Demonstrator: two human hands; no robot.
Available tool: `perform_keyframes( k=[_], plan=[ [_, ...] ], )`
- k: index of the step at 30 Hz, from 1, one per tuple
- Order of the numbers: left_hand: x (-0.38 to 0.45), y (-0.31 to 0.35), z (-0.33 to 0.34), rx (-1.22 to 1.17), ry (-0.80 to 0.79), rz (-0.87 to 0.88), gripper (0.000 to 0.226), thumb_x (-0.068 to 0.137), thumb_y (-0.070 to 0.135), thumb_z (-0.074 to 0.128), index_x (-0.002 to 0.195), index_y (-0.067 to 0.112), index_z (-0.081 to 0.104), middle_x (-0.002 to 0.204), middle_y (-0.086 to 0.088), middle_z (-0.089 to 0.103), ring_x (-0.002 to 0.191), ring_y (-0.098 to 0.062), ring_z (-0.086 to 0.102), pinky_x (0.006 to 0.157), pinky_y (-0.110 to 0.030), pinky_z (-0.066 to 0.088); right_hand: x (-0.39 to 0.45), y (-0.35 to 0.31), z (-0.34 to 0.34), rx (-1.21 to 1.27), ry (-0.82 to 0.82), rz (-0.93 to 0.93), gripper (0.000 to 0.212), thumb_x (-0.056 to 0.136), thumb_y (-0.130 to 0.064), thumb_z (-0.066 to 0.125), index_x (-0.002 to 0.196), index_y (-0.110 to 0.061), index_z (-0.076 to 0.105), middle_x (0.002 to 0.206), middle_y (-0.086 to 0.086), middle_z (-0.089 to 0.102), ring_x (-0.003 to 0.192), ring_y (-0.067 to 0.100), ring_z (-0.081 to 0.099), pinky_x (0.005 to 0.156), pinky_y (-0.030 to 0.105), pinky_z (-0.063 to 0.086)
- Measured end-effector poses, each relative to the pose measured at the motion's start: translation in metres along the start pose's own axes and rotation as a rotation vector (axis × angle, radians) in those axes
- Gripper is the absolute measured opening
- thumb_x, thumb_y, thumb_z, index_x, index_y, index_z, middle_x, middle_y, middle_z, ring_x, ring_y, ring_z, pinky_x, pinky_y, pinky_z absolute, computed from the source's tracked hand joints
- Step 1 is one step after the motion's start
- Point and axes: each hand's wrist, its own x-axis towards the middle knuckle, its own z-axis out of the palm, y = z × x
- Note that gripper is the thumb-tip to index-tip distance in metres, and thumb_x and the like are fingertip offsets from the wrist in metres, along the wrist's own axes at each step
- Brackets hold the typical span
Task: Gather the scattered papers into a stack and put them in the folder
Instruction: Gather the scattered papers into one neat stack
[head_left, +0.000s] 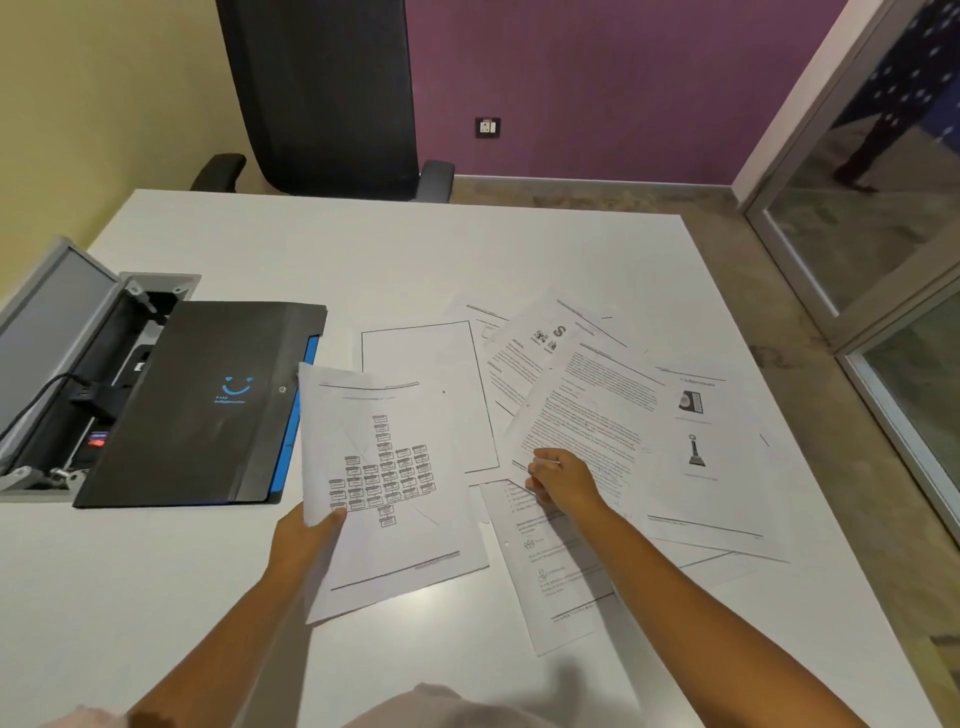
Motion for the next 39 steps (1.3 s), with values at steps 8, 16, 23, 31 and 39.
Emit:
perform_keyframes(
  k=[8,16,23,31,39],
  plan=[
    [0.004,-0.002,-0.005,0.059,-0.071,-0.024,0.029,0.084,0.025,0.064,0.110,0.016,0.055,0.099,-0.007,0.063,0.075,-0.017,0.063,0.055,-0.027,0.051,0.005,-0.010,0.024,0.210,-0.123,0.155,0.021,0.092,0.006,0.042,0.084,-0.011,0.050,0.068,0.003,0.040,0.048,0.014,0.038,0.036,0.020,0.026],
    [0.004,-0.010,-0.008,0.100,0.043,0.032,0.021,0.090,0.029,0.054,0.101,0.010,0.054,0.094,-0.008,0.063,0.076,-0.020,0.060,0.068,-0.031,0.050,0.008,-0.009,0.030,-0.050,0.051,0.009,0.014,0.087,-0.007,0.059,0.075,-0.013,0.059,0.062,0.008,0.062,0.055,0.019,0.055,0.058,0.032,0.052],
    [0.002,-0.024,-0.026,0.172,0.089,0.032,0.023,0.091,0.030,0.053,0.097,0.007,0.055,0.096,-0.012,0.064,0.080,-0.025,0.062,0.070,-0.034,0.050,0.004,-0.003,-0.016,0.245,0.167,0.045,0.014,0.090,-0.005,0.056,0.101,-0.001,0.064,0.069,0.013,0.061,0.053,0.020,0.052,0.051,0.028,0.049],
    [-0.014,-0.018,-0.017,0.232,0.127,0.117,0.034,0.095,0.024,0.044,0.125,0.007,0.045,0.120,-0.014,0.057,0.098,-0.028,0.055,0.084,-0.041,0.046,-0.011,0.019,-0.063,0.440,0.227,0.098,0.015,0.092,-0.007,0.055,0.104,-0.002,0.061,0.070,0.010,0.060,0.042,0.010,0.058,0.054,0.022,0.057],
    [-0.003,-0.020,-0.015,0.427,0.035,0.149,0.050,0.096,0.020,0.042,0.143,0.013,0.026,0.143,-0.014,0.043,0.128,-0.036,0.043,0.104,-0.052,0.036,-0.022,0.015,-0.061,0.601,0.268,0.092,0.015,0.093,-0.012,0.054,0.108,-0.012,0.051,0.071,0.006,0.058,0.034,0.001,0.055,0.043,0.015,0.053]
  ],
)
